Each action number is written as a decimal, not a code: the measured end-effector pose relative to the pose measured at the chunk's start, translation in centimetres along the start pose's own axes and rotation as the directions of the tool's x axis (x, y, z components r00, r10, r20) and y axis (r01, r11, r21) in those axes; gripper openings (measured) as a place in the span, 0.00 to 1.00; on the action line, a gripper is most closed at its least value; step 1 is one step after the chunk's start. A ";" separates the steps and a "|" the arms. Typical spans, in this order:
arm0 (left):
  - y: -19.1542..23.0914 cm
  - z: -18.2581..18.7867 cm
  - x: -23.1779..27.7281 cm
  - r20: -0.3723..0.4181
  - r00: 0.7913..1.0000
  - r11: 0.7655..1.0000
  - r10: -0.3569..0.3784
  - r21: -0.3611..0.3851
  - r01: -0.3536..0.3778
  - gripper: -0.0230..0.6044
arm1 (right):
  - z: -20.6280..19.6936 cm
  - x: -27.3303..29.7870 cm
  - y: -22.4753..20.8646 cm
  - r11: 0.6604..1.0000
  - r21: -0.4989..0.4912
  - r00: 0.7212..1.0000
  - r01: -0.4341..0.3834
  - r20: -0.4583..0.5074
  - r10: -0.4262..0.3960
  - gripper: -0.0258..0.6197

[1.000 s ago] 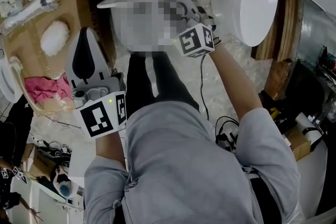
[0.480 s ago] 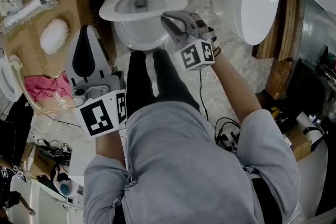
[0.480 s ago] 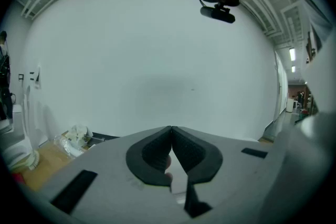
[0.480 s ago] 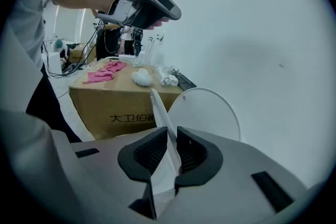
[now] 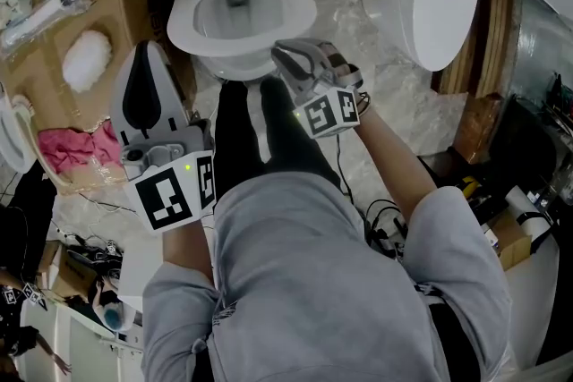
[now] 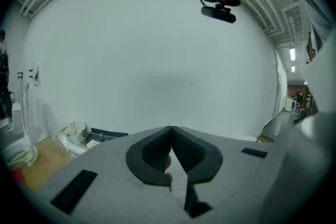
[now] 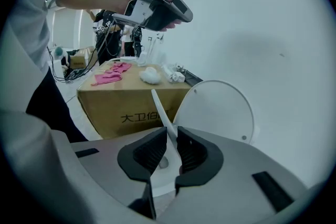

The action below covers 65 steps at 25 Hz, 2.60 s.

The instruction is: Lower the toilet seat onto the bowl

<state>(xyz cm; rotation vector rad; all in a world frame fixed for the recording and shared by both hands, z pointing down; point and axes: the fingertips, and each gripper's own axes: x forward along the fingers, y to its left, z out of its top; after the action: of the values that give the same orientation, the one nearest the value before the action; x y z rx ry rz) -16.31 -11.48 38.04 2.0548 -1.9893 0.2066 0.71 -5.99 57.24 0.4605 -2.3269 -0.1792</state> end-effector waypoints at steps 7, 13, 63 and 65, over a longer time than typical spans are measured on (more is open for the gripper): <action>-0.6 -0.6 0.3 -0.009 1.000 1.000 -0.005 0.000 0.005 0.04 | -1.9 -0.3 3.1 0.998 0.009 0.998 -0.060 -0.029 0.061 0.12; -0.9 -1.4 0.5 -0.020 1.000 1.000 -0.003 -0.001 0.003 0.04 | -3.4 -0.2 5.5 0.995 0.021 0.994 -0.098 -0.041 0.099 0.12; -1.8 -9.3 0.3 -0.120 0.993 1.000 0.007 0.003 -0.007 0.04 | -17.9 5.1 21.0 0.919 0.093 0.868 -0.383 -0.306 0.392 0.09; -1.7 -9.6 0.3 -0.122 0.992 1.000 0.009 0.002 -0.009 0.04 | -18.5 5.6 21.5 0.914 0.101 0.856 -0.393 -0.323 0.403 0.09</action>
<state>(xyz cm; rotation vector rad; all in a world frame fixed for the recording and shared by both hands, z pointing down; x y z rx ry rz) -13.77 -8.93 47.06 1.9838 -1.9259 0.3272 4.07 11.93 79.67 0.0076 -2.0312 0.1300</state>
